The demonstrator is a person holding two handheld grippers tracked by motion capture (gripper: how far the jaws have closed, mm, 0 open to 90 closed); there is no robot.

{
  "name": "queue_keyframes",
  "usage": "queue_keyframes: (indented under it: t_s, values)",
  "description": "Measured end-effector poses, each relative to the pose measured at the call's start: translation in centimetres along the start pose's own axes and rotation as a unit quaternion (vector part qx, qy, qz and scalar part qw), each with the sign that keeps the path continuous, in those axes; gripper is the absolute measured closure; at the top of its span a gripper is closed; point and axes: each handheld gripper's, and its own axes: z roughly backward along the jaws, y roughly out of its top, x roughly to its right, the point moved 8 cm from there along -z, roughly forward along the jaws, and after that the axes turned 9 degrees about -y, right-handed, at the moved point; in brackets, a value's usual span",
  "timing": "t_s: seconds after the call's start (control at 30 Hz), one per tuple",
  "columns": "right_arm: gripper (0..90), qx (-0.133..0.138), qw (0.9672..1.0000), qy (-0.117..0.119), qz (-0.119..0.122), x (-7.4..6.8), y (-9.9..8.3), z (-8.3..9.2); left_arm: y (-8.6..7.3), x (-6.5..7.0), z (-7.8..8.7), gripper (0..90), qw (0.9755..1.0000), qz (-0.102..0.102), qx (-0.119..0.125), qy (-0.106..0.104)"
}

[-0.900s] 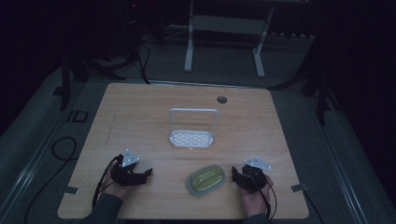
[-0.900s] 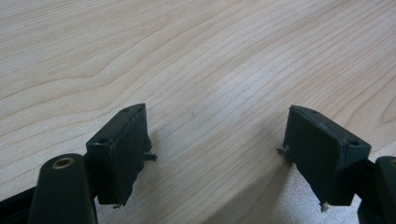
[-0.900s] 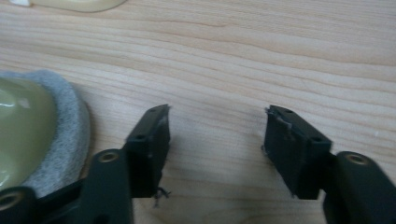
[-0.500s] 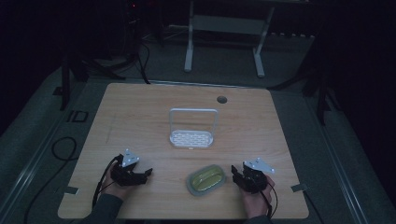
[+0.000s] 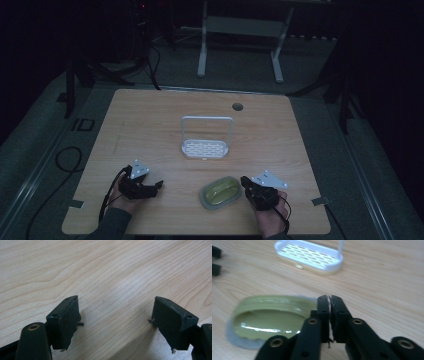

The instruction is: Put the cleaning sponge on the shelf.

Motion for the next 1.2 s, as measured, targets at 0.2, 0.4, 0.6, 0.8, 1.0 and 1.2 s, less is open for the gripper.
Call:
queue_keyframes:
  t_s: [0.2,0.4,0.6,0.8,1.0,1.2]
  values:
    - [89.9,0.009,0.9994,0.019,0.027,-1.9,1.1,0.4,0.0,0.0,0.0,22.5,1.0000,0.000,0.000,0.000]
    - [90.0,0.012,0.9975,0.049,0.048,-5.0,1.8,0.2,0.0,0.0,0.0,22.5,1.0000,0.000,0.001,0.000]
    - [90.0,0.011,0.9959,0.072,0.055,-7.3,2.0,-0.3,0.0,0.0,0.0,22.5,1.0000,0.000,0.000,0.000]
    - [90.0,0.004,0.9934,0.090,0.071,-9.6,1.7,-0.9,0.0,0.0,0.0,22.5,1.0000,0.001,0.000,0.000]
    - [89.9,-0.007,0.9914,0.099,0.086,-10.6,0.9,-1.1,0.0,0.0,0.0,22.5,1.0000,0.000,0.000,0.000]
    - [89.9,-0.017,0.9910,0.101,0.086,-10.4,0.1,-0.9,0.0,0.0,0.0,22.4,1.0000,0.001,0.000,0.000]
